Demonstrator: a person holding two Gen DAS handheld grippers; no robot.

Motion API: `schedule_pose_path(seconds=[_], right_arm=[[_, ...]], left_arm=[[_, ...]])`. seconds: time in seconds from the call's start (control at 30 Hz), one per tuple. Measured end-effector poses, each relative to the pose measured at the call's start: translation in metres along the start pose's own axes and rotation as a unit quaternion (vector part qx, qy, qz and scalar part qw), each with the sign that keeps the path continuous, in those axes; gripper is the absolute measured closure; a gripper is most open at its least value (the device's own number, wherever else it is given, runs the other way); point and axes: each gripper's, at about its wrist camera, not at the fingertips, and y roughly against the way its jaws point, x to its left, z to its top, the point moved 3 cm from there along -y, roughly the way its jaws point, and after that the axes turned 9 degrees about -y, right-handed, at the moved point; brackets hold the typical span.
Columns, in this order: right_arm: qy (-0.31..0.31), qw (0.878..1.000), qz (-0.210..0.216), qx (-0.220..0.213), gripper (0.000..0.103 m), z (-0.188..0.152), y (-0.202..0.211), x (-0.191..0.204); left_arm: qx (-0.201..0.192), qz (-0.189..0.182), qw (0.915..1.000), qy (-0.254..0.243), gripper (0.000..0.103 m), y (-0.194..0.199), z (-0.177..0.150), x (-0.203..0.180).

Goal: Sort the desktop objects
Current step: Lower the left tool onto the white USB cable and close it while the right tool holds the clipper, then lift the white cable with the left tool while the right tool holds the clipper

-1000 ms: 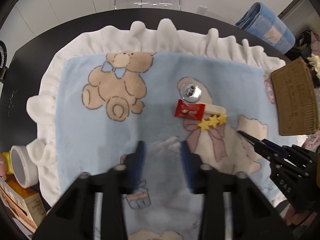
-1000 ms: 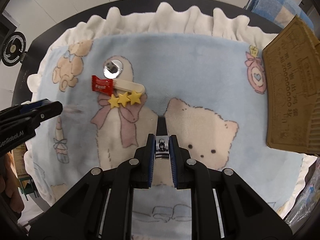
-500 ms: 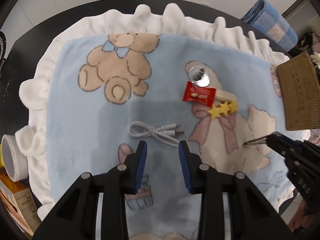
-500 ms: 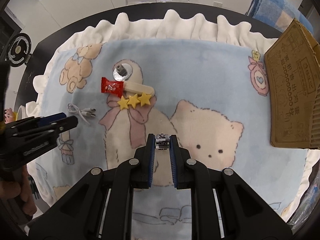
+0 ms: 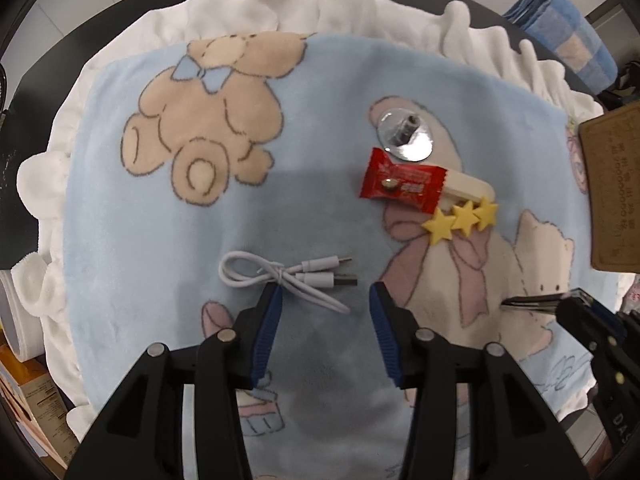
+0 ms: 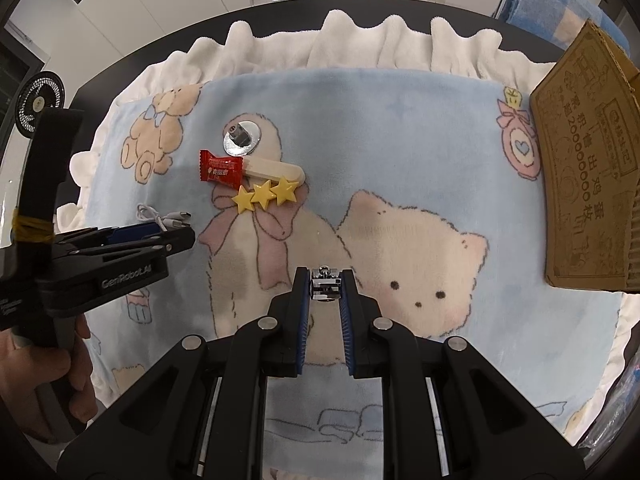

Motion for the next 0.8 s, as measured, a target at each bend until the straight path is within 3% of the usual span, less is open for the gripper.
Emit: schedule_pose_path(seconds=[0.23, 0.8], right_arm=[[-0.005, 1.000, 0.006, 0.002, 0.087, -0.002, -0.001, -0.007], [-0.010, 1.000, 0.002, -0.003, 0.089, -0.017, 0.006, -0.009]], left_arm=[[0.004, 0.005, 1.0000, -0.002, 0.097, 0.002, -0.006, 0.001], [-0.028, -0.009, 0.9996, -0.001, 0.100, 0.031, -0.018, -0.003]])
